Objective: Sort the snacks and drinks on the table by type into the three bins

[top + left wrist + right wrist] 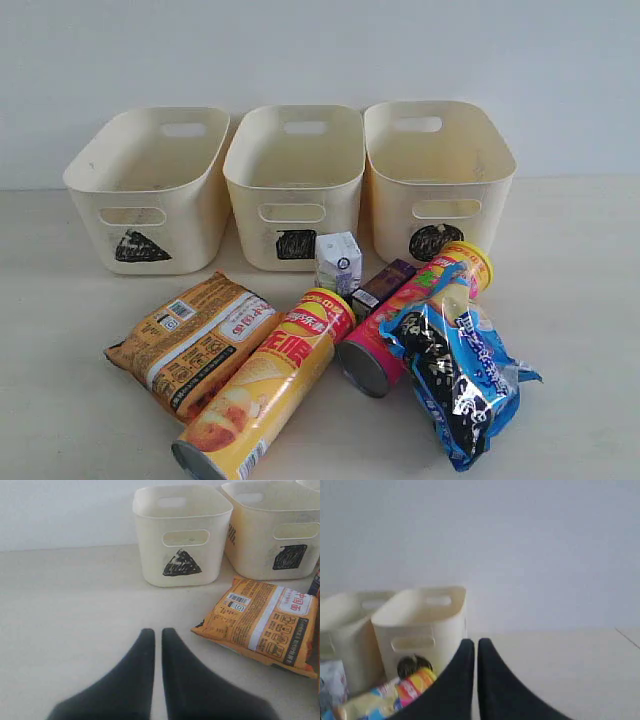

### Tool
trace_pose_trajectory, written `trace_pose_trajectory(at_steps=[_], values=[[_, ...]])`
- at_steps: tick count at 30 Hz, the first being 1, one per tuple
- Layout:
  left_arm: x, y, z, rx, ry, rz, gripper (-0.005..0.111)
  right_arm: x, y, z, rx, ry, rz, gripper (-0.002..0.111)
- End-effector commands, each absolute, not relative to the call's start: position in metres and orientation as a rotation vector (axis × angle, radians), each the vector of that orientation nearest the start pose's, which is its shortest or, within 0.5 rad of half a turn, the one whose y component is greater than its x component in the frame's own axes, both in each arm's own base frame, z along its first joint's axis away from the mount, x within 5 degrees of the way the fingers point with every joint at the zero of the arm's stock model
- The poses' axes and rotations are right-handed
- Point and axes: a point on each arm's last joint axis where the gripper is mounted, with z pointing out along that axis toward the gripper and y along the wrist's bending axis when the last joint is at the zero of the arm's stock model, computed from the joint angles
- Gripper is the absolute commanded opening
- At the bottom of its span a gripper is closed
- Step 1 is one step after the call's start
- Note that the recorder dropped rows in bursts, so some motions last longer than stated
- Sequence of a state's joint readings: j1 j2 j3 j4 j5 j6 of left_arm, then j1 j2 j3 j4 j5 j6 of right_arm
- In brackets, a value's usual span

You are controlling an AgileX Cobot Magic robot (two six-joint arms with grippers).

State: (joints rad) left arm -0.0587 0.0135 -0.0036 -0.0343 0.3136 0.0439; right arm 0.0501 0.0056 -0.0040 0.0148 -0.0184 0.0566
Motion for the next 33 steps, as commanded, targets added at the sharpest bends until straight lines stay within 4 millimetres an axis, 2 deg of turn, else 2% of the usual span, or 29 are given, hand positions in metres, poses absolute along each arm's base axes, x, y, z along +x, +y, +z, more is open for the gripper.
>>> trace_pose_trajectory(at_steps=[1, 6, 10, 15, 24, 30, 33], values=[[0.054, -0.004, 0.185, 0.064, 1.795, -0.047, 0.004, 0.053, 0.002, 0.230, 0.114, 1.290, 0.229, 0.000], [0.054, -0.004, 0.185, 0.064, 1.795, -0.047, 0.004, 0.047, 0.002, 0.246, 0.102, 1.124, 0.237, 0.000], [0.054, -0.004, 0.185, 0.064, 1.795, -0.047, 0.004, 0.051, 0.002, 0.276, 0.092, 1.171, 0.221, 0.000], [0.054, -0.004, 0.185, 0.064, 1.795, -0.047, 0.004, 0.067, 0.003, 0.309, 0.054, 1.287, 0.154, 0.000], [0.054, -0.004, 0.185, 0.064, 1.795, -0.047, 0.004, 0.117, 0.006, 0.341, 0.006, 1.571, 0.085, 0.000], [0.054, -0.004, 0.185, 0.064, 1.795, -0.047, 0.004, 0.156, 0.009, 0.343, -0.066, 1.834, 0.036, 0.000], [0.054, -0.004, 0.185, 0.064, 1.795, -0.047, 0.004, 0.182, 0.013, 0.340, -0.156, 2.030, 0.004, 0.000]])
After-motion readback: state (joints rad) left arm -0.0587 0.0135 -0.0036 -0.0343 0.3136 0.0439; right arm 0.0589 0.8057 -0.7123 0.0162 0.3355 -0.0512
